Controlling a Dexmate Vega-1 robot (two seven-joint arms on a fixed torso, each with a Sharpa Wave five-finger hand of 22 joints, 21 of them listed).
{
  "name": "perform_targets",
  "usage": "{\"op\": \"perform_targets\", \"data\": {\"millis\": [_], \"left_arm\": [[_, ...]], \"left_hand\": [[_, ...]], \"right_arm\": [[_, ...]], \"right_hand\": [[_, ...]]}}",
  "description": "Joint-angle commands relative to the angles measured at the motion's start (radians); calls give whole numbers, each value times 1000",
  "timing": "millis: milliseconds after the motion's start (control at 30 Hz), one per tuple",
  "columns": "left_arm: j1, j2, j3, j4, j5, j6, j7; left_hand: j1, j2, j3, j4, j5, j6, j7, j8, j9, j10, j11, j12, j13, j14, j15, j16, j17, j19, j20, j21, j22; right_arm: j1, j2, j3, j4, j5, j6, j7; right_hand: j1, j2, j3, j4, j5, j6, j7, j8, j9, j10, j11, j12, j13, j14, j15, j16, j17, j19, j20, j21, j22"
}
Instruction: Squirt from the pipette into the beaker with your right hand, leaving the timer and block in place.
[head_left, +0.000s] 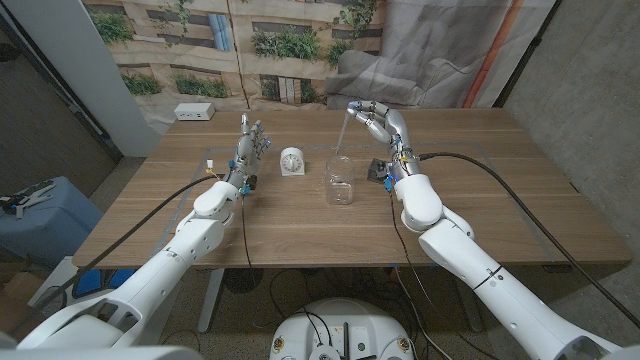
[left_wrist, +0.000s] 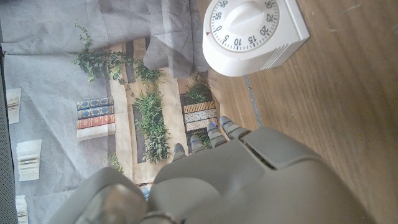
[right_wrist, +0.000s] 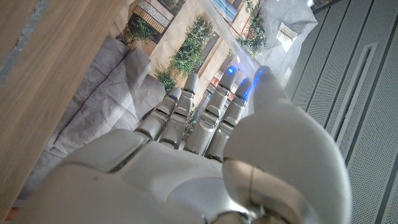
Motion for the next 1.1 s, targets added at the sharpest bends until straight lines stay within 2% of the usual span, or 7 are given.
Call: {"op": "perform_targets", "data": {"millis": [33, 867, 1100], "left_arm": [[0, 0, 0, 0, 0, 0, 0], [0, 0, 0, 0, 0, 0, 0], [0, 0, 0, 0, 0, 0, 0]], "left_hand": [[-1, 44, -6, -2, 6, -5, -6, 6, 2, -4, -2, 4, 5, -9, -117, 6, 4, -5, -92, 5, 2], [-1, 44, -6, -2, 6, -5, -6, 6, 2, -4, -1, 4, 5, -10, -116, 5, 4, -6, -91, 5, 2], [-1, 44, -6, -2, 6, -5, -6, 6, 2, -1, -3, 5, 6, -8, -116, 6, 4, -5, -91, 6, 2]], "right_arm": [[41, 4, 0, 14, 4, -18, 5], [89, -14, 25, 65, -21, -34, -22], [110, -7, 18, 101, -37, -44, -35]], "right_hand": [[0, 1, -3, -5, 5, 6, 0, -4, 3, -4, 2, 7, 3, -4, -127, 5, 6, 2, 11, 5, 4], [-1, 2, -4, -9, 7, 6, 1, -9, 3, -9, 2, 7, 5, -5, -130, 5, 7, 4, 13, 5, 4], [1, 2, -4, -11, 8, 7, 3, -9, 3, -9, 2, 8, 7, -5, -131, 5, 7, 4, 11, 5, 4]]}}
